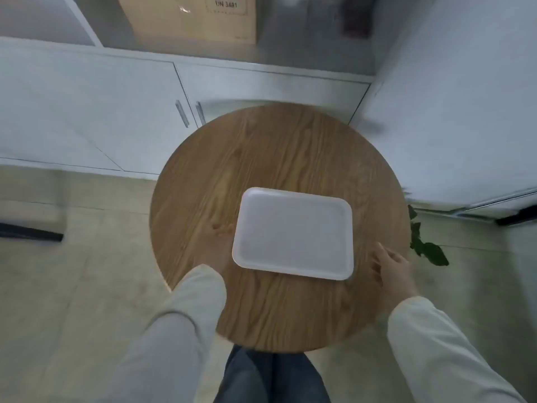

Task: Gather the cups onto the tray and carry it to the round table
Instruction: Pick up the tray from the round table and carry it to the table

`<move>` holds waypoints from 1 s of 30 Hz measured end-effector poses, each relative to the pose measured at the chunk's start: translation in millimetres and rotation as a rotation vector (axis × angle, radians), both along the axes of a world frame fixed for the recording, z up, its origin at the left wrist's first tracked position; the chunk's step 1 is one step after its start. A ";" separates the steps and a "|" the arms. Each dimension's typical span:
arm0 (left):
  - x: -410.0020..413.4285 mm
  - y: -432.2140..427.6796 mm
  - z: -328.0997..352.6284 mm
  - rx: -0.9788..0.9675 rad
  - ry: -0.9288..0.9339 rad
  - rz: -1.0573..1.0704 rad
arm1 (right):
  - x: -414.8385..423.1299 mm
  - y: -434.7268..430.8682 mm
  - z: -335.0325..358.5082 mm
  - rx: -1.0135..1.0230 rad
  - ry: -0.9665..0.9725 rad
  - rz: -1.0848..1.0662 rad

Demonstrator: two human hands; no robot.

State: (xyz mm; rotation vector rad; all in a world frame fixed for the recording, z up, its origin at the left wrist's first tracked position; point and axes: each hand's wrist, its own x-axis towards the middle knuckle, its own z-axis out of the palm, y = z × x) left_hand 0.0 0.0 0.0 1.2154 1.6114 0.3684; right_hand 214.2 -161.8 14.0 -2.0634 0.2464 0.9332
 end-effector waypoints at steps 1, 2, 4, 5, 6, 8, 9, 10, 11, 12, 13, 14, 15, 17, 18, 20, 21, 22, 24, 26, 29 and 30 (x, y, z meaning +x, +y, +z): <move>-1.3 0.1 -5.0 -0.015 0.013 -0.008 | -0.3 2.7 -5.5 -0.008 -0.012 -0.007; -1.6 1.4 -12.6 -0.019 0.037 -0.010 | 1.2 4.0 -13.3 -0.017 -0.032 -0.007; -4.2 -2.3 -25.0 -0.070 0.049 -0.023 | 0.6 4.8 -24.8 -0.048 -0.057 -0.012; -4.2 -2.4 -28.2 -0.084 0.044 -0.023 | -0.6 7.1 -29.7 -0.058 -0.064 -0.005; -4.3 -1.2 -32.2 -0.085 0.051 -0.029 | -1.7 10.0 -34.7 -0.062 -0.069 0.003; -2.7 2.1 -34.2 -0.069 0.067 -0.048 | -4.5 15.9 -41.7 -0.059 -0.066 0.018; -2.2 2.7 -36.1 -0.056 0.071 -0.061 | -5.8 17.7 -45.0 -0.053 -0.061 0.016; -1.9 2.6 -37.8 -0.044 0.076 -0.073 | -7.4 19.0 -46.8 -0.059 -0.059 0.014; -1.1 2.1 -38.2 -0.032 0.081 -0.076 | -8.5 19.7 -48.9 -0.073 -0.067 0.014; -0.6 1.3 -38.2 -0.023 0.082 -0.077 | -9.6 20.3 -50.5 -0.082 -0.082 0.016; 0.2 0.5 -38.9 -0.017 0.082 -0.075 | -10.5 20.3 -51.9 -0.089 -0.086 0.019; 0.7 -0.3 -39.9 -0.014 0.076 -0.072 | -11.3 20.8 -52.4 -0.099 -0.088 0.026; 2.5 -0.8 -39.6 -0.013 0.073 -0.071 | -11.7 21.4 -53.4 -0.105 -0.094 0.037; 5.0 -2.0 -38.6 -0.017 0.072 -0.069 | -12.1 22.2 -54.9 -0.115 -0.101 0.059; 6.1 -2.8 -37.9 -0.020 0.070 -0.062 | -12.5 22.9 -54.8 -0.115 -0.102 0.061; 6.3 -4.5 -36.8 -0.027 0.055 -0.041 | -13.5 23.1 -53.0 -0.094 -0.094 0.059; 5.8 -5.5 -36.5 -0.027 0.042 -0.028 | -13.8 22.4 -51.1 -0.077 -0.089 0.063; 4.8 -6.5 -36.0 -0.028 0.025 -0.012 | -14.5 22.3 -47.9 -0.061 -0.084 0.069; 1.6 -9.7 -31.9 -0.044 -0.012 0.030 | -16.9 20.4 -38.6 -0.020 -0.068 0.081; -1.9 -12.7 -27.8 -0.053 -0.030 0.059 | -19.1 18.5 -31.0 0.013 -0.043 0.083; -10.7 -21.5 -13.4 -0.039 -0.053 0.094 | -25.2 13.9 -14.5 0.071 -0.041 0.103; -13.8 -25.0 -8.6 -0.037 -0.062 0.104 | -27.3 12.0 -9.1 0.089 -0.048 0.115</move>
